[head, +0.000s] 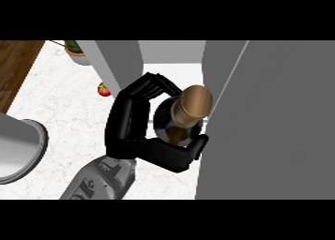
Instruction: Pick up the wine, place it into the cabinet and close the cabinet
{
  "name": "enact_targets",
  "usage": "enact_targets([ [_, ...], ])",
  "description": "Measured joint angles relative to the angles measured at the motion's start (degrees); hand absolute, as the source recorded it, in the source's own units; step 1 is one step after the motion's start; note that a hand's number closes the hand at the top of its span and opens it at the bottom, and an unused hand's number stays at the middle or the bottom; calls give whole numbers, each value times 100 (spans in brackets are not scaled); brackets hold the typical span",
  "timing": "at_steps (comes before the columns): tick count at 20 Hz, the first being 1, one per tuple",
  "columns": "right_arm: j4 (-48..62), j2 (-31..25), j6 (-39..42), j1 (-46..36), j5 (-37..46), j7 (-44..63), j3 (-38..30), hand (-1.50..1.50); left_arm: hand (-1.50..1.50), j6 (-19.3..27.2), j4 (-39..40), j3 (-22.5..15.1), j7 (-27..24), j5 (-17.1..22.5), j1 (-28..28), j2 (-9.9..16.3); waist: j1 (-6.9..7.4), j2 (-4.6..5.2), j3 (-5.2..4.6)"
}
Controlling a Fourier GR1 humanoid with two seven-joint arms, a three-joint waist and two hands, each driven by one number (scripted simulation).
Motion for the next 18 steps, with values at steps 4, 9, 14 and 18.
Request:
enact_targets([
  [4, 16, -53, -29, -199, -18, 129, -156, -150, 150, 320, 261, -73, 42, -28, -372, -1, 0, 3, -1],
  [9, -10, -70, 12, -181, -29, 169, -112, -150, 150, 444, 653, -99, -263, 34, -495, 4, -15, 5, -2],
  [14, -24, -97, 31, -194, -59, 215, -201, -150, 150, 517, 980, -77, -619, 309, -483, 0, -15, 6, -1],
  [18, -16, -62, 18, -207, -54, 244, -125, -150, 150, 649, 1319, -44, -977, 696, -576, 0, -26, 8, -3],
])
